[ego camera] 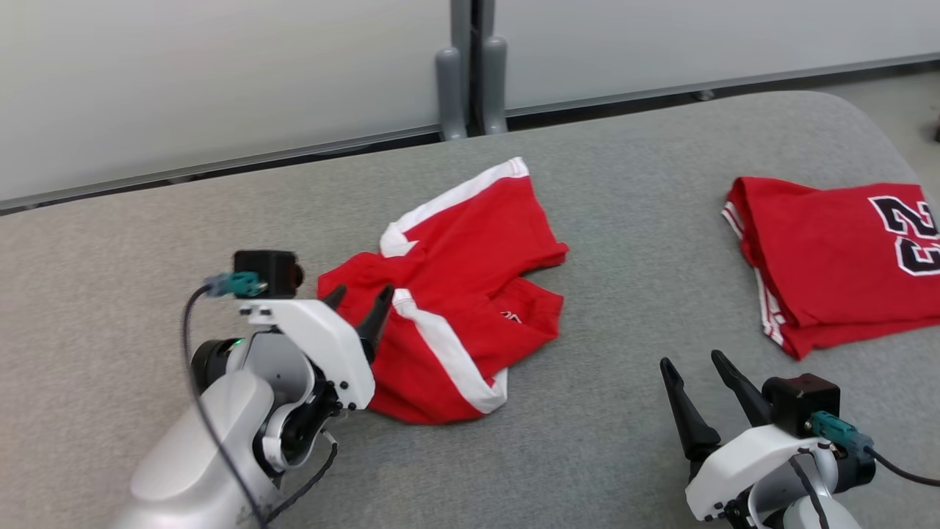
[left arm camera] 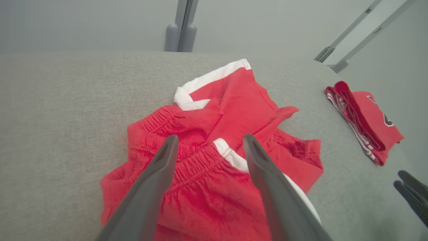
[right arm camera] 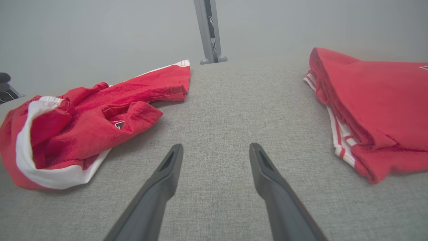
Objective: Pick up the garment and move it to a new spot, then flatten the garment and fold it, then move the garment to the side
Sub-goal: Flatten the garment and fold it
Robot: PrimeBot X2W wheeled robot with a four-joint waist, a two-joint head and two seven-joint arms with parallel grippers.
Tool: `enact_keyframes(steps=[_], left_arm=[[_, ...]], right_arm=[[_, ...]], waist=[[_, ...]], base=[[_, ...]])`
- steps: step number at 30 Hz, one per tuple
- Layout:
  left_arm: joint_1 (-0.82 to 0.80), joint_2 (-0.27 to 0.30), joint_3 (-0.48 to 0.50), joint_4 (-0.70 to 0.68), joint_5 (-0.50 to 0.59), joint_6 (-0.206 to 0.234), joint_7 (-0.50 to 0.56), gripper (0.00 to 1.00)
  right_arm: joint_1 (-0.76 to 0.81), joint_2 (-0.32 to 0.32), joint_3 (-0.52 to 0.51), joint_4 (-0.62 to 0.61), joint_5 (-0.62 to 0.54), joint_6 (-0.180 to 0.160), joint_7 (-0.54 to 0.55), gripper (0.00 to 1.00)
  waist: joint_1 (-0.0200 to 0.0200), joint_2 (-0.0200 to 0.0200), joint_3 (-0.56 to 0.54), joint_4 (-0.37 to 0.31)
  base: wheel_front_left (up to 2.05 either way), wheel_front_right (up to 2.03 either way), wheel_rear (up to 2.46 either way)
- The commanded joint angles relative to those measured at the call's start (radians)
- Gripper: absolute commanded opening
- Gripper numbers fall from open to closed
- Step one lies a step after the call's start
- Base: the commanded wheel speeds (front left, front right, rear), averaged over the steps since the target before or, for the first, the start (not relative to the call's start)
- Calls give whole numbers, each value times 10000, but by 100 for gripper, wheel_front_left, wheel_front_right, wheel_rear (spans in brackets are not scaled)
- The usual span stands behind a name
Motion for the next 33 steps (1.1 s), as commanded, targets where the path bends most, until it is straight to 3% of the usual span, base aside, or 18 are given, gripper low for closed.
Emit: enact_keyframes(steps=[1, 7, 10, 14, 16, 18, 19, 20, 23, 26, 30, 33], left_arm=[[-336, 155, -187, 127, 151, 162, 511, 100], [-1749, 394, -1265, 710, 831, 512, 2915, 100], [-2133, 696, -1774, 832, 946, 377, 4241, 100], [-2464, 1084, -2088, 598, 838, 304, 5644, 92], [-2369, 1171, -2137, 449, 616, 354, 6275, 65], [-2306, 1210, -2099, 147, 378, 322, 6667, 15], [-2262, 1226, -2070, -23, 289, 300, 6765, 0], [-2198, 1222, -2068, -214, 210, 253, 6798, 0], [-2127, 1134, -1906, -635, 127, 130, 6432, 0], [-2141, 753, -1450, -1142, 19, -42, 5222, 0], [-2407, -309, -474, -1611, -233, -449, 2816, 0], [-2728, -1175, 60, -1928, -446, -1063, 1260, 0]], right_arm=[[-140, -32, 16, 16, 72, 2, -99, 100], [-108, 9, -86, 184, 61, 2, -215, 100], [-134, 36, -118, 251, 68, 4, -327, 100], [-182, 62, -134, 333, 108, 4, -446, 100], [-189, 73, -116, 362, 116, 4, -475, 100], [-224, 88, -113, 386, 132, 4, -505, 100], [-249, 88, -125, 399, 140, 2, -523, 100], [-280, 94, -140, 409, 143, 2, -536, 100], [-332, 103, -145, 415, 127, 4, -535, 100], [-379, 106, -154, 430, 90, 4, -549, 100], [-390, 94, -144, 446, 21, 4, -511, 100], [-380, 61, -143, 428, -22, 4, -460, 100]], waist=[[0, 0, 118, -297], [0, 0, 390, -827], [0, 0, 486, -1065], [0, 0, 548, -1209], [0, 0, 563, -1240], [0, 0, 583, -1248], [0, 0, 595, -1237], [0, 0, 607, -1221], [0, 0, 636, -1178], [0, 0, 672, -1105], [0, 0, 669, -958], [0, 0, 619, -829]], base=[[0, 0, 0], [0, 0, 0], [0, 0, 0], [0, 0, 0], [0, 0, 0], [0, 0, 0], [0, 0, 0], [0, 0, 0], [0, 0, 0], [0, 0, 0], [0, 0, 0], [0, 0, 0]])
